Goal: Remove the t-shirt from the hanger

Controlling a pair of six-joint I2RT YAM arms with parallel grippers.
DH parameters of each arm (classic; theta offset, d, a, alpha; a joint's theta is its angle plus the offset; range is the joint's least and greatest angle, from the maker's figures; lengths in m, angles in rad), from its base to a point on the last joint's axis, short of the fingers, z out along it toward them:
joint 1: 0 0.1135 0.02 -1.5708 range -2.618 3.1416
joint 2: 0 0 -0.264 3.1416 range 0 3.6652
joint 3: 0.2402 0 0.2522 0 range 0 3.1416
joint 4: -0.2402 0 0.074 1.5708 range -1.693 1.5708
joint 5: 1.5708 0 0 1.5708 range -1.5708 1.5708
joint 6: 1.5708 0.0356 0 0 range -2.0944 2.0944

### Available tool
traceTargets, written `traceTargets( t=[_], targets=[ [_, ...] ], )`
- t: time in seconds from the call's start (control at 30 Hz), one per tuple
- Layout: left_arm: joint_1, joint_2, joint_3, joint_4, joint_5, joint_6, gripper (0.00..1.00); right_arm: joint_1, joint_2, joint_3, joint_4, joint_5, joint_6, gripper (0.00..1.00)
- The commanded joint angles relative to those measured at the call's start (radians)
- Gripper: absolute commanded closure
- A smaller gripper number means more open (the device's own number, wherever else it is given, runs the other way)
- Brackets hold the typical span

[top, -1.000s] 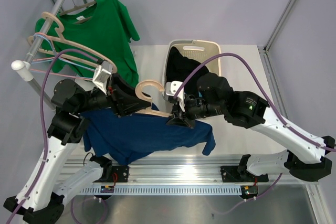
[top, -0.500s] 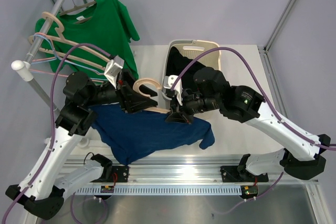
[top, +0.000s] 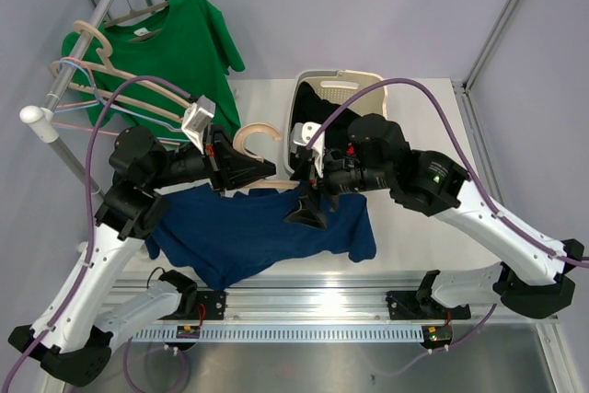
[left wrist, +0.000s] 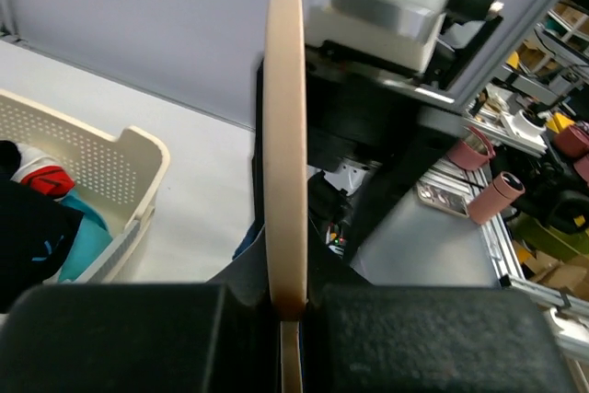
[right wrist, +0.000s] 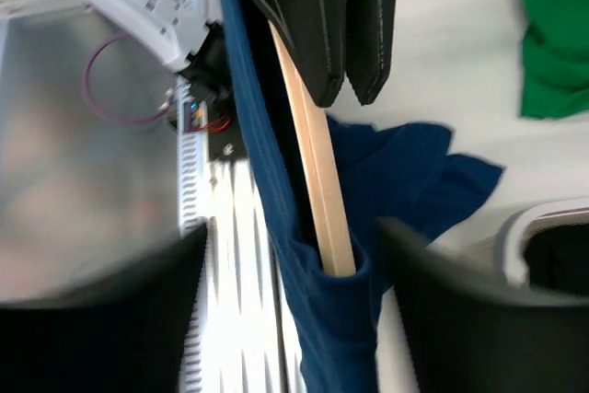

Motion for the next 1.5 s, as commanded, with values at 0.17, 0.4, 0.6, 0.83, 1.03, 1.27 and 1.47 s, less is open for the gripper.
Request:
traceTargets(
  t=[0.17,0.4,0.6,0.83,1.03,1.27,1.47],
  targets=[
    [0.001,-0.066,0.145,-0.041,-0.167,-0.002,1.00,-0.012,-0.344,-0.273,0.248,0.328,0.155,0.01],
    [0.003,-0.100,0.188,-0.073,-0.184,-0.021,1.00,-0.014,-0.542,-0.520,0.346,0.562,0.232,0.04],
    [0.003,-0.129,0.187,-0.104,-0.207,-0.042,1.00,-0.012,-0.551,-0.597,0.421,0.614,0.268,0.62],
    [0.003,-0.174,0.280,-0.273,-0.354,0.039,1.00,-0.029,-0.559,-0.702,0.541,0.896,0.357,1.00],
    [0.003,-0.254,0.254,-0.316,-0.417,0.059,1.00,-0.211,-0.493,-0.679,0.527,0.899,0.408,1.00],
    [0.003,-0.338,0.204,-0.088,-0.424,-0.108,1.00,-0.299,-0.400,-0.720,0.640,0.547,0.494,1.00],
    [0.003,-0.321,0.092,0.245,-0.379,-0.317,1.00,-0.297,-0.352,-0.772,0.803,0.191,0.560,1.00]
  ],
)
